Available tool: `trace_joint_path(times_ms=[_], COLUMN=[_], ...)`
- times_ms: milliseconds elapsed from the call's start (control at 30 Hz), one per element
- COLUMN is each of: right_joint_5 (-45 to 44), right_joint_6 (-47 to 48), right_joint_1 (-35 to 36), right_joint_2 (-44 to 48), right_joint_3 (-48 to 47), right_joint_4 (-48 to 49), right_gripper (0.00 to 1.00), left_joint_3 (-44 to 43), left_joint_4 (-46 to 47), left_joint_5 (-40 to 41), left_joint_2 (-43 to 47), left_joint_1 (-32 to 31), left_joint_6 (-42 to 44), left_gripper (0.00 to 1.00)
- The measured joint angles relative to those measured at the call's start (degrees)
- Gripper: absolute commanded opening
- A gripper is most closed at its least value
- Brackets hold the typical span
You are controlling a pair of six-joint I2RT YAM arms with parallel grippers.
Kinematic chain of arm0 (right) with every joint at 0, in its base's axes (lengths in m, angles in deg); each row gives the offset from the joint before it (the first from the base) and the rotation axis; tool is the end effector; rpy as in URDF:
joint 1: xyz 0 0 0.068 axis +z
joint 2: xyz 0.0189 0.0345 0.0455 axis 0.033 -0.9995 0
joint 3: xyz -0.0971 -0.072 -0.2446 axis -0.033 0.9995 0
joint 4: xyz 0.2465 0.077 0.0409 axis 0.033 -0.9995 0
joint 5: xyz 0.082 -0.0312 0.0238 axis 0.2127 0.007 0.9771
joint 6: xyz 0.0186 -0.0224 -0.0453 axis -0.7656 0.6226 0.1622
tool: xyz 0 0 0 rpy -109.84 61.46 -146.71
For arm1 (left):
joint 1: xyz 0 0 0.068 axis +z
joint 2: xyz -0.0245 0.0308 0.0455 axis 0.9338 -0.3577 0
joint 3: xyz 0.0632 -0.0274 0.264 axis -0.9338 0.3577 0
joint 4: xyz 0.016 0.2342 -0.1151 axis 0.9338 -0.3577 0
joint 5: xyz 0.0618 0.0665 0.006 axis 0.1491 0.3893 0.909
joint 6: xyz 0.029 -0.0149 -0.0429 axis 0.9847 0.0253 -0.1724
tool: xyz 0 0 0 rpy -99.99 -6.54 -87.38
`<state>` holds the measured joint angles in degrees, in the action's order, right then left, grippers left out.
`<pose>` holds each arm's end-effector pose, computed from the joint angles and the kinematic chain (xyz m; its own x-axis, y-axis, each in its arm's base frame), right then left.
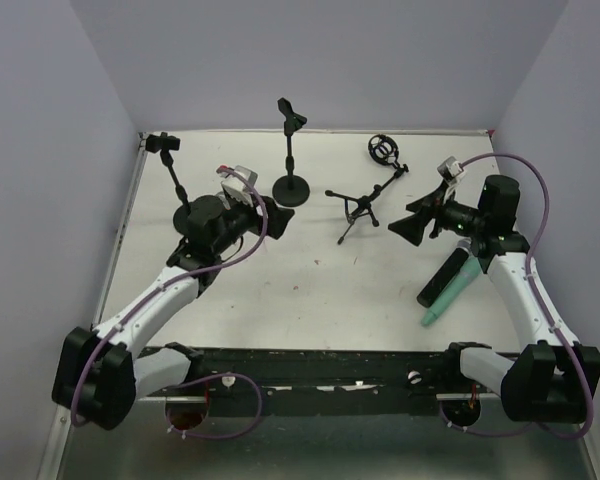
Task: Attach the microphones to the stand
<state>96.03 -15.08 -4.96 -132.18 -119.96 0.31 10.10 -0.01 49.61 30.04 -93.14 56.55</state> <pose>0.2445 0.0163 0.3002 -0.3581 -0.0200 -0.9335 -0.7487 0.6035 0.2743 0.2181 -0.1084 0.3001 -0.2640 -0.1973 -0.9441 0.5909 0.7406 -0.3200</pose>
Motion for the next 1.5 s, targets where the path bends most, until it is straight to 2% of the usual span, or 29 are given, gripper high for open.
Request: trace_joint_path(times_ms=[200,367,600,1033,1167,1267,1333,1500], right_joint_5=[3.65,5.44,6.45,7.21,7.78,8.37,8.7,9.49], right_joint_6=[3.43,4.68,5.79,7.67,8.11,8.13,8.15,8.15], right_joint_1=[0.0,0.0,0.0,0.0,0.0,0.0,0.0,0.0], right_joint_2=[0.02,0.02,0.02,-0.2,-0.39,-0.68,-0.7,-0.7], right_joint_3=[0.0,0.0,0.0,-0.07,-0.15,-0.68,-0.96,-1.03], right_joint_4=[-1.11,-1.4,-2.1,-3.54,-4.46,-4.98,-5.05,-5.38], right_gripper=[1.0,1.0,1.0,1.0,1.0,1.0,1.0,1.0], left_joint_3=[-6.36,-14.93,-22.77,-31.65,-32.83,-33.73,-34.01,-34.16], left_joint_4=[10.43,18.03,24.13,24.37,24.33,24.35,24.33,24.33], left_joint_5=[0.42,-1.03,-2.82,-4.85,-5.22,-5.29,-5.27,-5.25], left_joint_2=[-17.53,-29.16,-39.34,-47.5,-49.05,-50.29,-50.84,-51.21], left_joint_1=[0.9,2.89,4.24,5.55,5.92,6.14,6.14,6.12], left_joint_6=[4.59,7.17,9.46,11.26,11.13,10.71,10.38,10.01], left_gripper=[0.98,0.9,0.74,0.48,0.47,0.52,0.52,0.43])
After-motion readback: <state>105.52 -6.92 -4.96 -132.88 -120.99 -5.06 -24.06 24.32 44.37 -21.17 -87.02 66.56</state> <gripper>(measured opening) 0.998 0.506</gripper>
